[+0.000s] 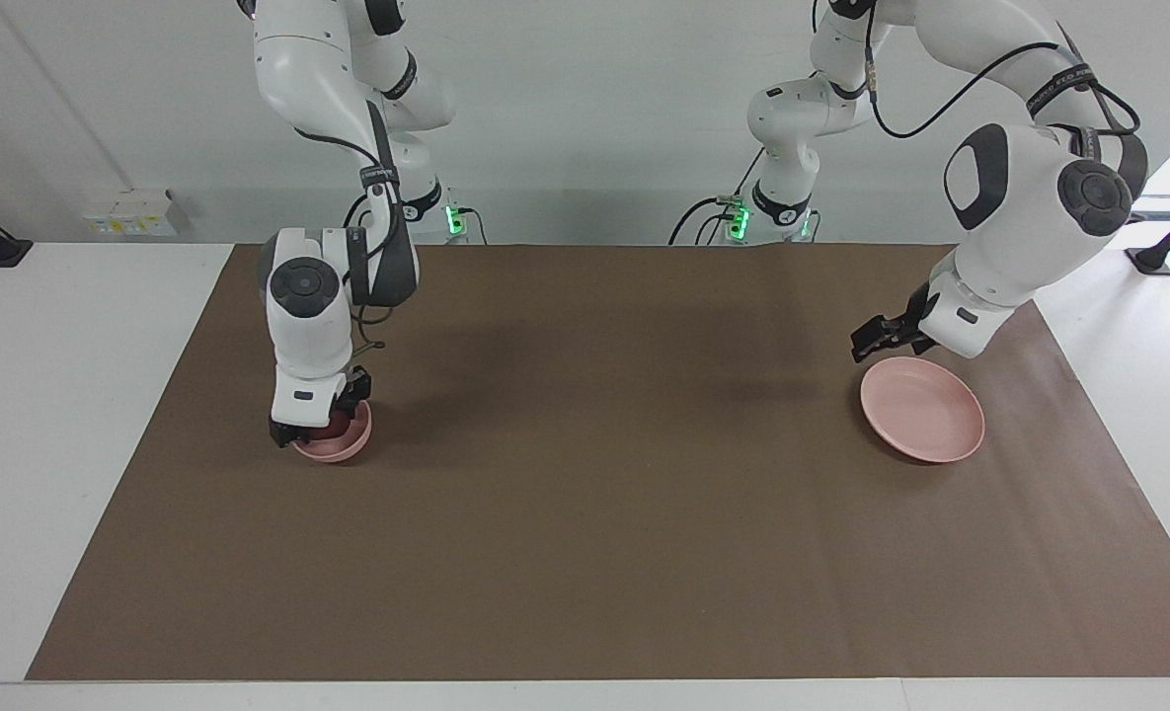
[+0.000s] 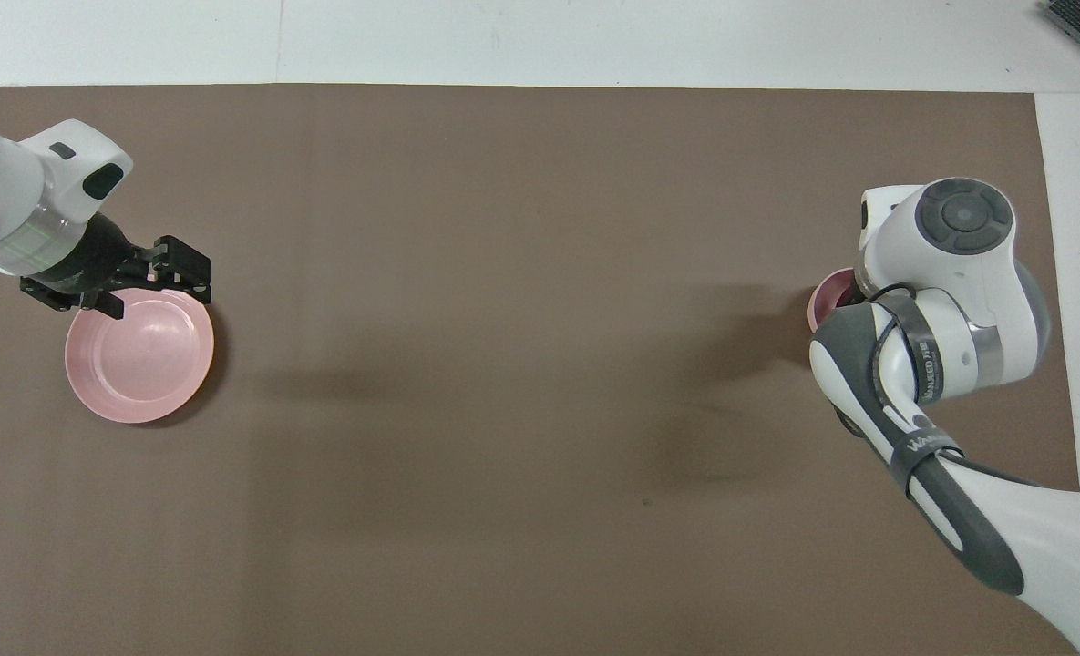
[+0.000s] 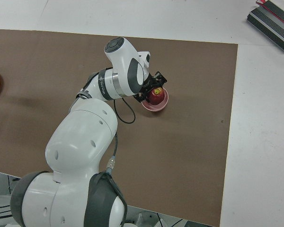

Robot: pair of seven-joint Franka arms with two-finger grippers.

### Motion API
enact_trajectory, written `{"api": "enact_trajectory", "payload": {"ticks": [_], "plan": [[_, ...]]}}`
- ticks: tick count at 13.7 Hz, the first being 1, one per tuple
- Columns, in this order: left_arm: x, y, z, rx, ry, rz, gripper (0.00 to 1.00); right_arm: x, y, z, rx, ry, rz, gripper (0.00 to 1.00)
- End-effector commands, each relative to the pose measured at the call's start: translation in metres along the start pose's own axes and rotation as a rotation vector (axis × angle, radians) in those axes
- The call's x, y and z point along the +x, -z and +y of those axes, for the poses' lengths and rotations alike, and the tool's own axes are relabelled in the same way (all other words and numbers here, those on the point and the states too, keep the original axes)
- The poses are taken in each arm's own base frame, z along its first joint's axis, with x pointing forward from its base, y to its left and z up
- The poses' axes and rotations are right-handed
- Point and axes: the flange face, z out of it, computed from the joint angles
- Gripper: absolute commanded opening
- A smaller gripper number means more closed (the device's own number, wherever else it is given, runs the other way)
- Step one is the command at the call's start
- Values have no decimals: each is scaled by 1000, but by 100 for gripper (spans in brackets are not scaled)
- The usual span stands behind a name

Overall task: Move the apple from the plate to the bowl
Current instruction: 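Lower the apple into the pink bowl and open the right gripper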

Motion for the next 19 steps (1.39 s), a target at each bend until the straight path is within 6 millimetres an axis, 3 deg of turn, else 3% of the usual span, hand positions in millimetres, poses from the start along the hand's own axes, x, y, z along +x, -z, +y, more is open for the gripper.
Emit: {"api": "enact_trajectory", "payload": {"ticks": [1, 4, 6, 9, 11, 16, 19], "plan": [[-22, 39, 2, 15, -62, 62, 100, -2, -1, 0, -12, -15, 15, 100], [-45, 76, -2, 15, -54, 124, 100, -2, 0, 1, -13, -21, 16, 100], [-47, 75, -5, 26, -51, 109, 100, 2, 6, -2, -15, -71, 14, 100], [-52, 82, -6, 39, -53, 78, 100, 2, 32, -2, -12, -167, 44, 100], [-60, 94, -6, 40, -52, 38, 100, -2, 62, -1, 37, -255, 82, 100], [-63, 96, -12, 27, -32, 34, 100, -23, 129, 2, 101, -540, 141, 100], [-63, 96, -13, 27, -30, 34, 100, -52, 200, 6, 165, -649, 185, 100]]}}
